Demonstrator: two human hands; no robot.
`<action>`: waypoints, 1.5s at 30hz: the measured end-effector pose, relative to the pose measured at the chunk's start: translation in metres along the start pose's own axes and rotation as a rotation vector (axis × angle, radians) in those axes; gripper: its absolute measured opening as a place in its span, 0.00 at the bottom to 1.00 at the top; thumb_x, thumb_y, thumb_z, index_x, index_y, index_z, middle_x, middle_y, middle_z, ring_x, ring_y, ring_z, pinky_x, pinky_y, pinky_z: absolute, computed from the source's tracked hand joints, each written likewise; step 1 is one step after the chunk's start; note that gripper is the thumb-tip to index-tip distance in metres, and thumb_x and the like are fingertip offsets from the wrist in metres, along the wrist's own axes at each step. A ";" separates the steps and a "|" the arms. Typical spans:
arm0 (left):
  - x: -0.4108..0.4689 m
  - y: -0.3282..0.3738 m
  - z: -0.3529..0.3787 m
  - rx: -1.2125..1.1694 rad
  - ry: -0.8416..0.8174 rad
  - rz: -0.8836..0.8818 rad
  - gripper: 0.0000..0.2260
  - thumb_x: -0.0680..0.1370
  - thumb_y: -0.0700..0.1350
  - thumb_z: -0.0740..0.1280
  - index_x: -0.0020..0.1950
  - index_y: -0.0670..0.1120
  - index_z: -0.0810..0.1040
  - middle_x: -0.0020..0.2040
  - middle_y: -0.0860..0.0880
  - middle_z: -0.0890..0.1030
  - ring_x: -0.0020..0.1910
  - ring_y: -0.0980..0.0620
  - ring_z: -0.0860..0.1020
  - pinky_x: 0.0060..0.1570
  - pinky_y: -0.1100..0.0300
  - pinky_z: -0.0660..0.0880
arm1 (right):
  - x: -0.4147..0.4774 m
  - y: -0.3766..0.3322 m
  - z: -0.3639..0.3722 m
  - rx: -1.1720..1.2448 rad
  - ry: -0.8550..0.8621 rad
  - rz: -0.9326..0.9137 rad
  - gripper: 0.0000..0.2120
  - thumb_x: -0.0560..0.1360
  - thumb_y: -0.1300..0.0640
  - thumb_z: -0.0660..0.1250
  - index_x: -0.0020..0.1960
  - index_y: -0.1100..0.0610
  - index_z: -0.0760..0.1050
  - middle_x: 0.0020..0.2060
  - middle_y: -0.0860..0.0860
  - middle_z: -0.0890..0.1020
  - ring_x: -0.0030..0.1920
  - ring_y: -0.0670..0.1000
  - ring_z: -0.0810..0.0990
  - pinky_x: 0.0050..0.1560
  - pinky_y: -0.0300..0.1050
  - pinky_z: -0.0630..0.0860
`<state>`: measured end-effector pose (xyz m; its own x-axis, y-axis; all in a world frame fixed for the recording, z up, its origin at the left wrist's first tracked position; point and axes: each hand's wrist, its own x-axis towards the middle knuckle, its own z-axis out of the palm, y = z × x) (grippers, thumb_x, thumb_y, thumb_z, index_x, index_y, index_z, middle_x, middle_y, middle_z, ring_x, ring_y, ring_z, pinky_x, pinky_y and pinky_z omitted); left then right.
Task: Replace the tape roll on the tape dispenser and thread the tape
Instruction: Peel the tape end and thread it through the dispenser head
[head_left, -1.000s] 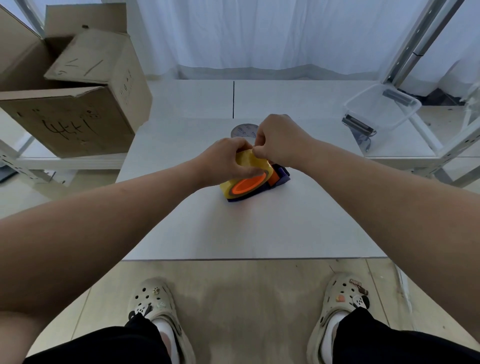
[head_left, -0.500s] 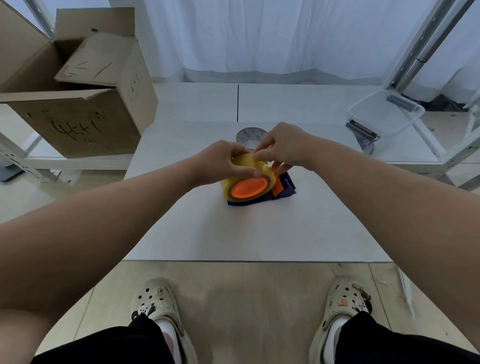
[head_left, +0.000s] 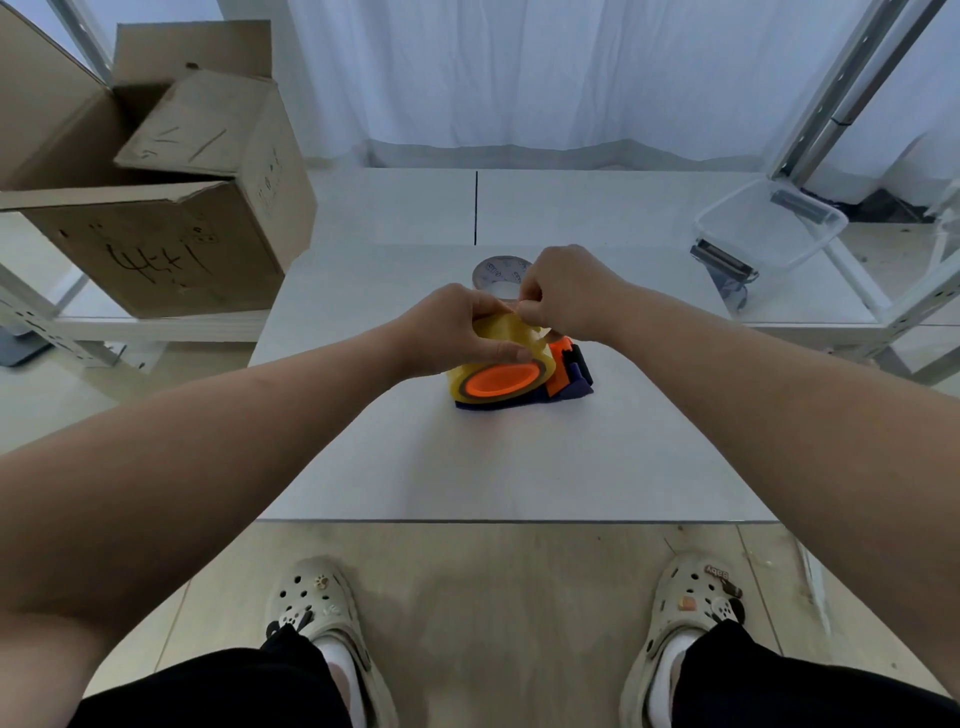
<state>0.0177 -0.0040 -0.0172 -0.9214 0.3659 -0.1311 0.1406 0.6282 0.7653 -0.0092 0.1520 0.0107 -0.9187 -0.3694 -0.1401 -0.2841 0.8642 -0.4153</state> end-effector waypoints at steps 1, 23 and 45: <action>0.000 0.000 0.000 -0.009 -0.003 0.001 0.19 0.67 0.52 0.76 0.56 0.50 0.79 0.47 0.50 0.83 0.44 0.57 0.80 0.47 0.64 0.78 | 0.000 0.003 0.001 0.017 0.005 0.006 0.12 0.76 0.60 0.62 0.45 0.66 0.82 0.42 0.61 0.84 0.41 0.57 0.84 0.49 0.49 0.81; -0.003 -0.001 -0.003 0.012 -0.015 -0.016 0.19 0.68 0.52 0.75 0.56 0.48 0.80 0.49 0.49 0.83 0.48 0.51 0.81 0.52 0.57 0.79 | -0.007 0.006 0.013 0.118 0.097 0.083 0.11 0.72 0.67 0.62 0.46 0.64 0.83 0.47 0.59 0.83 0.46 0.55 0.80 0.51 0.47 0.78; 0.000 0.009 -0.003 0.201 0.031 0.003 0.24 0.68 0.58 0.73 0.58 0.46 0.79 0.49 0.46 0.82 0.47 0.49 0.80 0.50 0.50 0.78 | -0.001 -0.006 0.002 0.258 -0.054 0.223 0.09 0.76 0.57 0.64 0.40 0.60 0.69 0.44 0.58 0.74 0.41 0.57 0.79 0.39 0.47 0.81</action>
<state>0.0185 -0.0001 -0.0085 -0.9309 0.3490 -0.1073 0.2103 0.7527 0.6239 -0.0056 0.1469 0.0111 -0.9326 -0.2046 -0.2973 0.0070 0.8133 -0.5818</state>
